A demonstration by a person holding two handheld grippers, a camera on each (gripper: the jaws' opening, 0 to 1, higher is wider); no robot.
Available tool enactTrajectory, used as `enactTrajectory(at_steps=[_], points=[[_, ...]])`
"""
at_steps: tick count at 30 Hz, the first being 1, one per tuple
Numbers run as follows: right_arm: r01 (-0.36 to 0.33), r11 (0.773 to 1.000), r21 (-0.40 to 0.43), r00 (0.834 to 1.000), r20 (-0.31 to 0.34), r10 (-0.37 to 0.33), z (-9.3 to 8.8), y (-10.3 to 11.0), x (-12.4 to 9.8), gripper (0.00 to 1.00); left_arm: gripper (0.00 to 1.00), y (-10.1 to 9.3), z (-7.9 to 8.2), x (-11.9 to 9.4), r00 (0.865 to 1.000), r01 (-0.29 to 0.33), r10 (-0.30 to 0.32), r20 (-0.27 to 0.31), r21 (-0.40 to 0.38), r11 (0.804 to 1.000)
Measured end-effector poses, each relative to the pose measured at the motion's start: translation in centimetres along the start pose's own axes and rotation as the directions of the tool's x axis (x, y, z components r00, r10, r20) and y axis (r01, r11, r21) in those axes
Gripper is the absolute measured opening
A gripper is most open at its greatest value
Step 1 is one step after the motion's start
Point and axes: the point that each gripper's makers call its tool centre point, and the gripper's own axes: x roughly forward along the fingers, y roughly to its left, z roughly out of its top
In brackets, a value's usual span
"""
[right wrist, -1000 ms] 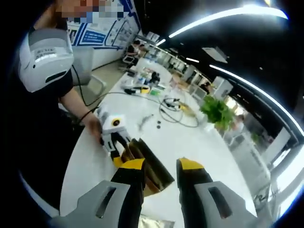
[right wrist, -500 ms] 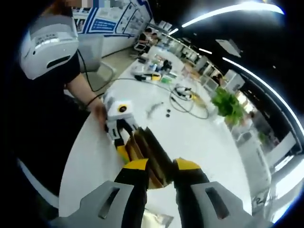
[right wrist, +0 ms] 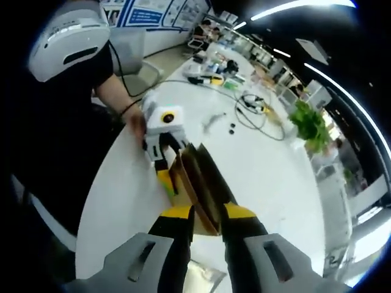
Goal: Extract single mask from mask box in order stack masks on table
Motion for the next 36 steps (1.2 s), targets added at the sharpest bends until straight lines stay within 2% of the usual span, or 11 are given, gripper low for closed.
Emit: enactTrajectory(at_steps=[3, 10, 22, 28, 36], points=[[-0.006, 1.0, -0.022, 0.999, -0.039, 0.005, -0.7, 0.0, 0.1, 0.16, 0.32, 0.1, 0.0, 0.0, 1.0, 0.0, 0.0, 0.0, 0.0, 1.0], [-0.024, 1.0, 0.001, 0.999, -0.037, 0.024, -1.0, 0.1, 0.5, 0.15, 0.32, 0.1, 0.0, 0.0, 1.0, 0.0, 0.0, 0.0, 0.0, 1.0], [-0.046, 0.998, -0.045, 0.998, -0.035, 0.045, 0.6, -0.2, 1.5, 0.07, 0.32, 0.1, -0.1, 0.0, 1.0, -0.001, 0.001, 0.0, 0.001, 1.0], [-0.061, 0.994, -0.089, 0.996, -0.072, 0.055, 0.9, -0.1, 1.8, 0.07, 0.32, 0.1, 0.0, 0.0, 1.0, -0.002, 0.002, 0.0, 0.001, 1.0], [-0.084, 0.978, -0.189, 0.985, -0.166, 0.053, 0.9, -0.3, 2.2, 0.06, 0.32, 0.0, 0.0, 0.0, 1.0, -0.003, 0.003, 0.0, 0.002, 1.0]])
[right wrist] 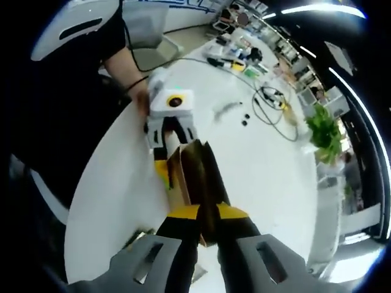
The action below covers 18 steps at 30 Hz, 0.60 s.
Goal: Extract single mask from mask box in order stack masks on table
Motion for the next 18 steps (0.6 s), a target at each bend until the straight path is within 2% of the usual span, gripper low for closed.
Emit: enactTrajectory(at_steps=[4, 7, 9, 18], points=[[-0.008, 0.998, -0.057, 0.999, -0.054, 0.005, 0.1, 0.1, 0.2, 0.06, 0.32, 0.0, 0.0, 0.0, 1.0, 0.0, 0.0, 0.0, 0.0, 1.0], [-0.019, 0.997, -0.074, 0.998, -0.067, 0.014, 0.3, 0.3, 0.4, 0.06, 0.32, 0.0, 0.0, 0.0, 1.0, -0.001, 0.001, 0.0, 0.001, 1.0], [-0.06, 0.994, -0.094, 0.995, -0.085, 0.052, 0.2, 1.1, 0.6, 0.05, 0.32, -0.1, 0.0, 0.0, 1.0, 0.0, 0.0, 0.0, 0.003, 1.0], [-0.071, 0.993, -0.095, 0.995, -0.082, 0.064, 0.4, 1.0, 1.5, 0.05, 0.32, -0.1, 0.0, 0.0, 1.0, 0.0, 0.0, 0.0, 0.002, 1.0]])
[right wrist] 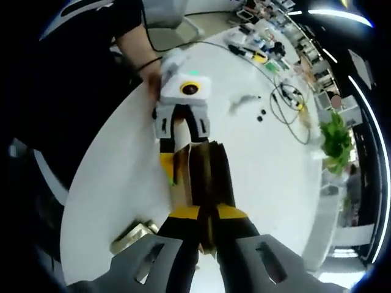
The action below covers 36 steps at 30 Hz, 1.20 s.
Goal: Extract single mask from mask box in order stack masks on table
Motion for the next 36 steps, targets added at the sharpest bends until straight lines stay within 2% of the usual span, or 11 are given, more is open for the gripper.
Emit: enactTrajectory(at_steps=[13, 17, 23, 36], points=[[-0.077, 0.994, 0.072, 0.993, 0.091, 0.071, 0.1, -0.4, 0.9, 0.05, 0.32, 0.1, 0.0, 0.0, 1.0, 0.0, 0.0, 0.0, 0.001, 1.0], [-0.084, 0.994, 0.071, 0.991, 0.11, 0.076, 0.3, -0.2, 1.0, 0.01, 0.32, 0.2, -0.1, 0.0, 1.0, -0.001, 0.001, 0.0, 0.002, 1.0], [-0.058, 0.998, 0.022, 0.991, 0.119, 0.055, 0.3, 0.1, 0.8, 0.0, 0.32, 0.2, -0.1, 0.0, 1.0, 0.0, 0.0, 0.0, 0.002, 1.0], [0.026, 0.999, 0.046, 0.986, 0.164, -0.033, 0.2, -0.1, -1.2, 0.0, 0.32, 0.2, -0.1, 0.0, 1.0, -0.002, 0.002, -0.002, 0.002, 1.0]])
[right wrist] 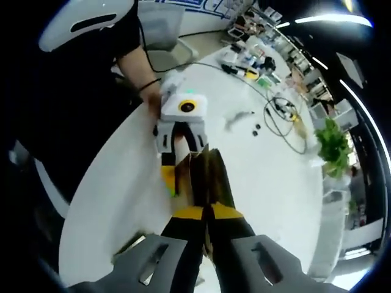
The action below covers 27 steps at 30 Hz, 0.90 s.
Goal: Extract single mask from mask box in order stack masks on table
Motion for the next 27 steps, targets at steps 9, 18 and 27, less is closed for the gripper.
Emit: enactTrajectory(at_steps=[9, 18, 27], points=[[0.076, 0.997, 0.012, 0.997, 0.028, -0.076, 0.2, -0.7, -1.8, 0.0, 0.32, -0.1, 0.0, 0.0, 1.0, 0.0, 0.0, 0.0, 0.001, 1.0], [0.164, 0.986, 0.029, 0.984, 0.067, -0.166, 0.7, -1.3, -3.7, 0.0, 0.32, -0.1, 0.0, 0.0, 1.0, 0.001, -0.001, 0.0, 0.0, 1.0], [0.25, 0.965, 0.083, 0.96, 0.105, -0.258, 0.8, -2.0, -5.2, 0.0, 0.32, 0.0, 0.0, 0.0, 1.0, 0.002, -0.002, 0.0, -0.001, 1.0]])
